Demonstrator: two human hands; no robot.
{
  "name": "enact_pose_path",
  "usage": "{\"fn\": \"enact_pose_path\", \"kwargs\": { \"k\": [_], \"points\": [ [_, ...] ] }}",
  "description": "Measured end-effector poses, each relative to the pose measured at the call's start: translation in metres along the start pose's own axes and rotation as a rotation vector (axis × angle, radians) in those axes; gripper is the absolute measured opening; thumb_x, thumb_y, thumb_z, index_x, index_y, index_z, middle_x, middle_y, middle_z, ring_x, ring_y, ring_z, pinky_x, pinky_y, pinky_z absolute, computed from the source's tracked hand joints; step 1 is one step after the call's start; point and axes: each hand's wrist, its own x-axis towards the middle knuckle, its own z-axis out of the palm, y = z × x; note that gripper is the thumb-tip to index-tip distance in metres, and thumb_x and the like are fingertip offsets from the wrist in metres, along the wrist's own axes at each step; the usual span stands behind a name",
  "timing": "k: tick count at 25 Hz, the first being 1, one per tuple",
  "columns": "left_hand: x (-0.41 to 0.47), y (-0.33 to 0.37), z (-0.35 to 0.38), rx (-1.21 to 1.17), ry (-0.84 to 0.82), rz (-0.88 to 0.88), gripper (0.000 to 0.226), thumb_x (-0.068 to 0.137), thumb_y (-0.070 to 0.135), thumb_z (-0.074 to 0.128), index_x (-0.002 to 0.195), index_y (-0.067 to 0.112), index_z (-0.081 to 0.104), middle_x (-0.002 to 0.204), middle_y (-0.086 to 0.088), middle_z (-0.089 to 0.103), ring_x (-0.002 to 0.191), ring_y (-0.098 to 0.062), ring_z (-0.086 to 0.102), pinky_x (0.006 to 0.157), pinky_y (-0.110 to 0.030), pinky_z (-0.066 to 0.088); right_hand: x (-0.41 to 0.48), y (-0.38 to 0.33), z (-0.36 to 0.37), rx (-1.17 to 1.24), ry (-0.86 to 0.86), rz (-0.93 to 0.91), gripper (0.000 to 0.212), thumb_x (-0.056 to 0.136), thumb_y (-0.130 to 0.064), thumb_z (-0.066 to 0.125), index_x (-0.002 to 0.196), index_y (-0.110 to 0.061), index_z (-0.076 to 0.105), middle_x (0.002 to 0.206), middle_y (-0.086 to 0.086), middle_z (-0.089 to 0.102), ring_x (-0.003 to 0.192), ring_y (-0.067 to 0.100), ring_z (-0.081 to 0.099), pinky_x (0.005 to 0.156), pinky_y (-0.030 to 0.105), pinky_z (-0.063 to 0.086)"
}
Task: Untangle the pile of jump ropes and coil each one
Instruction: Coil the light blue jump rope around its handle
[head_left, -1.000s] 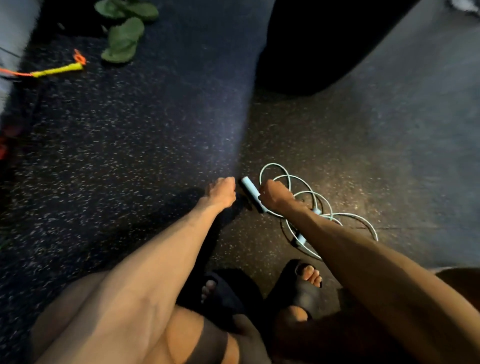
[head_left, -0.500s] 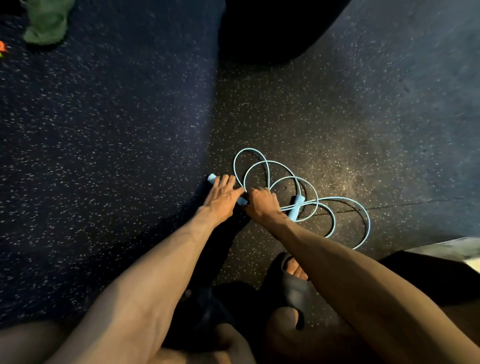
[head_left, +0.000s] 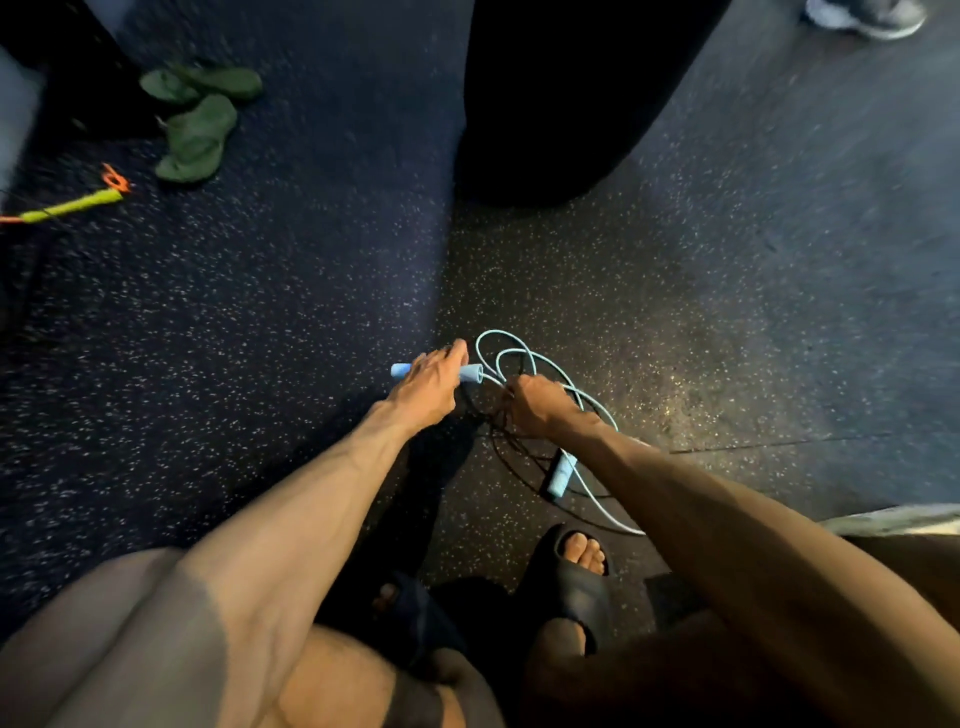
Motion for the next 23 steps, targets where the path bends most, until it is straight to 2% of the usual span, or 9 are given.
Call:
{"fn": "enact_pose_path", "kwargs": {
  "k": [5,8,10,12,14,16,19,21,23],
  "points": [
    [-0.019,0.033,-0.073,-0.083,0.043,-0.04,0.023,0.087,0.01,0.056,0.105,0.02,0.044,0.1,-0.005,0.061,0.09,-0.025,0.057,0.08,-0.041,0.044,-0.038,-0.028,-0.08,0.048,0.097,-0.171,0.019,0.097,-0.019,0.049,0.091,-0.006,0.062,0.092,0.021,0.07,0.088,0.04,0.066,0.067,0.039,0.046],
    [-0.029,0.064,-0.11,-0.182,0.16,0.001,0.005,0.092,0.015,0.058,0.096,0.012,0.056,0.085,-0.007,0.062,0.079,-0.025,0.058,0.07,-0.037,0.043,-0.067,-0.058,-0.134,0.062,0.229,-0.318,0.022,0.1,-0.02,0.049,0.094,-0.006,0.064,0.094,0.019,0.07,0.089,0.039,0.065,0.066,0.035,0.038],
    [-0.032,0.083,-0.133,-0.241,0.28,0.021,0.013,0.094,0.01,0.054,0.083,0.004,0.058,0.072,-0.009,0.059,0.067,-0.023,0.053,0.063,-0.035,0.037,-0.083,-0.074,-0.164,0.076,0.328,-0.368,0.025,0.099,-0.025,0.053,0.089,-0.005,0.064,0.087,0.018,0.07,0.082,0.037,0.065,0.067,0.038,0.042],
    [-0.032,0.095,-0.153,-0.33,0.341,0.014,0.02,0.096,0.007,0.05,0.078,0.006,0.059,0.065,-0.007,0.062,0.057,-0.013,0.05,0.058,-0.026,0.037,-0.094,-0.081,-0.187,0.15,0.402,-0.391,0.029,0.096,-0.033,0.058,0.083,-0.008,0.063,0.071,0.008,0.064,0.065,0.026,0.059,0.061,0.034,0.04],
    [-0.031,0.106,-0.17,-0.425,0.375,-0.001,0.021,0.096,0.005,0.047,0.08,0.007,0.06,0.063,-0.007,0.066,0.055,-0.007,0.054,0.058,-0.018,0.041,-0.103,-0.077,-0.203,0.169,0.418,-0.384,0.027,0.094,-0.035,0.061,0.082,-0.011,0.061,0.067,0.002,0.061,0.06,0.017,0.056,0.059,0.03,0.039],
    [-0.031,0.108,-0.184,-0.549,0.406,-0.01,0.021,0.097,0.002,0.043,0.084,0.003,0.059,0.059,-0.007,0.063,0.051,-0.004,0.054,0.057,-0.017,0.042,-0.104,-0.064,-0.21,0.144,0.34,-0.346,0.018,0.094,-0.027,0.061,0.081,-0.015,0.058,0.068,0.004,0.067,0.064,0.018,0.062,0.061,0.029,0.045],
    [-0.032,0.103,-0.192,-0.541,0.386,-0.028,0.023,0.091,-0.003,0.043,0.088,0.009,0.063,0.059,0.0,0.062,0.052,-0.001,0.053,0.057,-0.018,0.041,-0.104,-0.049,-0.204,0.157,0.247,-0.283,0.02,0.096,-0.017,0.056,0.077,-0.018,0.053,0.07,0.006,0.074,0.069,0.015,0.07,0.067,0.028,0.051],
    [-0.033,0.104,-0.194,-0.46,0.313,-0.04,0.029,0.087,-0.004,0.045,0.083,0.015,0.066,0.059,0.004,0.063,0.05,0.001,0.05,0.055,-0.017,0.039,-0.104,-0.048,-0.205,0.254,0.301,-0.302,0.023,0.097,-0.014,0.056,0.074,-0.015,0.054,0.064,0.004,0.072,0.057,0.01,0.068,0.059,0.022,0.049],
    [-0.033,0.107,-0.196,-0.472,0.26,-0.023,0.031,0.087,-0.003,0.047,0.078,0.018,0.069,0.054,0.007,0.06,0.047,0.0,0.048,0.054,-0.018,0.038,-0.103,-0.048,-0.214,0.334,0.434,-0.359,0.022,0.097,-0.016,0.057,0.076,-0.011,0.059,0.057,-0.004,0.066,0.047,0.002,0.061,0.053,0.017,0.046]
  ]
}}
